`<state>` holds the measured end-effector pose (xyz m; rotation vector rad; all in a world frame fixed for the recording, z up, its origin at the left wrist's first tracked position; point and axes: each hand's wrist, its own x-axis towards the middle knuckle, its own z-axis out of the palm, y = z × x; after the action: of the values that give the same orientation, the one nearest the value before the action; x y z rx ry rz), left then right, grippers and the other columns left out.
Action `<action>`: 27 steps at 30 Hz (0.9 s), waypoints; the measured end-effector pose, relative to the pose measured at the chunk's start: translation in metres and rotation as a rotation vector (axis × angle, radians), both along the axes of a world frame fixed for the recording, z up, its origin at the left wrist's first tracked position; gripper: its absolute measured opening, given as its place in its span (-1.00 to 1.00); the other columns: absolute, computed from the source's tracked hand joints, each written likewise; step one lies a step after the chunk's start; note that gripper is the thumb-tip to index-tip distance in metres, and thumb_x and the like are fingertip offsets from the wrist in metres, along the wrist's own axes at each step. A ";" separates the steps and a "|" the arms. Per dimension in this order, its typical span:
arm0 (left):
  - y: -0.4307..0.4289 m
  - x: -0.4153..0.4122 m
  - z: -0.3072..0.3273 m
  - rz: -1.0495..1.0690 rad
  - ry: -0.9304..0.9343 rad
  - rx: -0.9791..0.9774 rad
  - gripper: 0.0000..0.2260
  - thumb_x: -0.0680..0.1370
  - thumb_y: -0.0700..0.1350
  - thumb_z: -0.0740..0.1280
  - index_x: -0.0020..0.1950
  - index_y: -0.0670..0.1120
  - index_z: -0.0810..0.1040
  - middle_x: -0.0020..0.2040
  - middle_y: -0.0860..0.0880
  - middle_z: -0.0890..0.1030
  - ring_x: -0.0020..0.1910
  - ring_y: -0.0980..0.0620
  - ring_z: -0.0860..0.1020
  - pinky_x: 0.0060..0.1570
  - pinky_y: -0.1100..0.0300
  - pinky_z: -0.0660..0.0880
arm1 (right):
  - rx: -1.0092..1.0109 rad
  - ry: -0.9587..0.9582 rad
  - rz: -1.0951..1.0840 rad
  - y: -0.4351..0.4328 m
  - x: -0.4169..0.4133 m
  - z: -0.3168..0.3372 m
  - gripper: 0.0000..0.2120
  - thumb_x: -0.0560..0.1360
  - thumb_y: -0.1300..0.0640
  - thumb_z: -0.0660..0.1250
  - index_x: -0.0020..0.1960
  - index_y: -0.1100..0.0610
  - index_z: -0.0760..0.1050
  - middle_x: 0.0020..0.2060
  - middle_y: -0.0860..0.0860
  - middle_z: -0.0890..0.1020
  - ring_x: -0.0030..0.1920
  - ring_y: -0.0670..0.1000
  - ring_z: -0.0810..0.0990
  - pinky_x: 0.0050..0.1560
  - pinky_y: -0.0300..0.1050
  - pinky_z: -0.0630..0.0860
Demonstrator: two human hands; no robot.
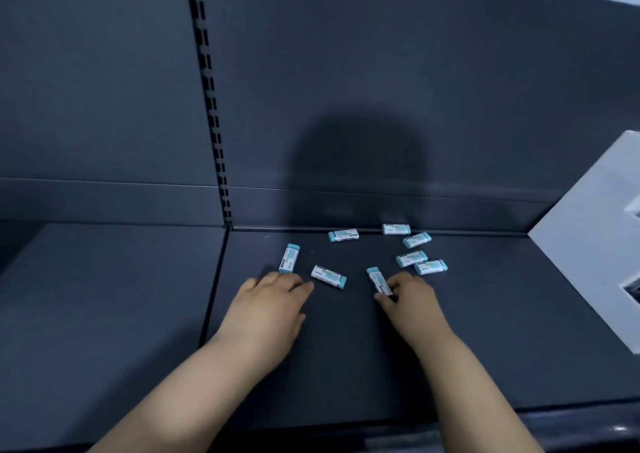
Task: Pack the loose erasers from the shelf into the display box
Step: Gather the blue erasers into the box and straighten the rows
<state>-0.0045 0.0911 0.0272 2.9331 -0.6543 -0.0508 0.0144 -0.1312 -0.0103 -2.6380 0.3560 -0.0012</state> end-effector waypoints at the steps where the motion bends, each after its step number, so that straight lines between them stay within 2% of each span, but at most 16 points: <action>1: -0.001 0.005 -0.002 -0.005 -0.003 0.004 -0.56 0.60 -0.01 0.11 0.48 0.07 0.13 0.42 0.12 0.24 0.40 0.06 0.19 0.31 0.17 0.15 | -0.001 -0.005 0.000 -0.002 -0.001 0.001 -0.75 0.47 0.06 0.34 0.09 0.16 0.49 0.04 0.12 0.53 0.05 0.08 0.51 0.04 -0.14 0.42; 6: -0.023 0.043 -0.025 -0.033 0.065 -0.060 -0.52 0.55 -0.24 0.17 0.45 0.00 0.21 0.43 0.07 0.24 0.38 0.02 0.25 0.33 0.23 0.23 | 0.040 -0.022 0.036 -0.013 -0.010 0.007 -0.79 0.51 0.07 0.26 -0.01 0.17 0.58 -0.06 0.11 0.65 -0.03 0.08 0.58 0.00 -0.16 0.44; 9: -0.037 0.059 -0.037 -0.052 0.149 -0.103 -0.45 0.54 -0.34 0.15 0.50 -0.02 0.13 0.52 0.06 0.11 0.47 0.05 0.12 0.39 0.33 0.05 | 0.058 -0.037 0.091 -0.018 -0.014 0.010 -0.78 0.53 0.08 0.23 0.00 0.17 0.58 -0.07 0.09 0.66 -0.03 0.09 0.59 0.01 -0.15 0.43; 12: -0.046 0.067 -0.039 -0.021 0.148 -0.070 -0.50 0.54 -0.31 0.17 0.46 -0.04 0.23 0.46 0.01 0.25 0.41 0.00 0.23 0.37 0.27 0.16 | 0.129 -0.030 0.139 -0.028 -0.013 0.009 -0.81 0.54 0.12 0.21 0.03 0.16 0.56 -0.08 0.10 0.65 -0.08 0.05 0.57 -0.07 -0.23 0.38; 16: -0.061 0.061 -0.031 0.112 0.162 -0.151 -0.73 0.56 -0.24 0.21 0.25 -0.14 0.48 0.24 -0.11 0.49 0.23 -0.11 0.43 0.19 0.16 0.33 | 0.200 -0.007 0.214 -0.046 -0.008 0.010 -0.84 0.54 0.14 0.20 0.00 0.11 0.55 -0.14 0.04 0.63 -0.18 -0.01 0.54 -0.21 -0.32 0.32; 20: -0.078 0.048 -0.026 0.258 0.252 -0.347 -0.74 0.58 -0.11 0.22 0.26 -0.03 0.49 0.17 -0.01 0.57 0.15 -0.01 0.52 0.14 0.23 0.40 | 0.311 0.032 0.250 -0.058 -0.005 0.010 -0.85 0.55 0.12 0.18 -0.04 0.07 0.53 -0.15 0.02 0.63 -0.17 0.01 0.60 -0.11 -0.19 0.49; 24: -0.091 0.039 -0.024 0.296 0.260 -0.435 -0.79 0.59 -0.11 0.21 0.19 0.02 0.53 0.03 0.02 0.61 -0.01 0.02 0.55 -0.01 0.26 0.43 | 0.352 0.036 0.304 -0.066 -0.002 0.009 -0.87 0.56 0.11 0.16 -0.10 0.01 0.47 -0.13 0.01 0.64 -0.13 0.00 0.60 -0.07 -0.19 0.49; 27: -0.100 0.031 -0.023 0.323 0.208 -0.429 -0.73 0.59 -0.09 0.21 0.28 0.00 0.47 0.17 0.01 0.58 0.11 0.03 0.53 0.12 0.31 0.38 | 0.368 0.033 0.316 -0.071 0.001 0.008 -0.85 0.56 0.09 0.16 -0.04 0.03 0.50 -0.13 -0.02 0.63 -0.13 -0.04 0.59 -0.13 -0.26 0.45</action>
<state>0.0270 -0.0086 0.0047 2.5318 -0.1319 -0.1573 0.0153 -0.2019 -0.0021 -2.3014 -0.0514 0.1923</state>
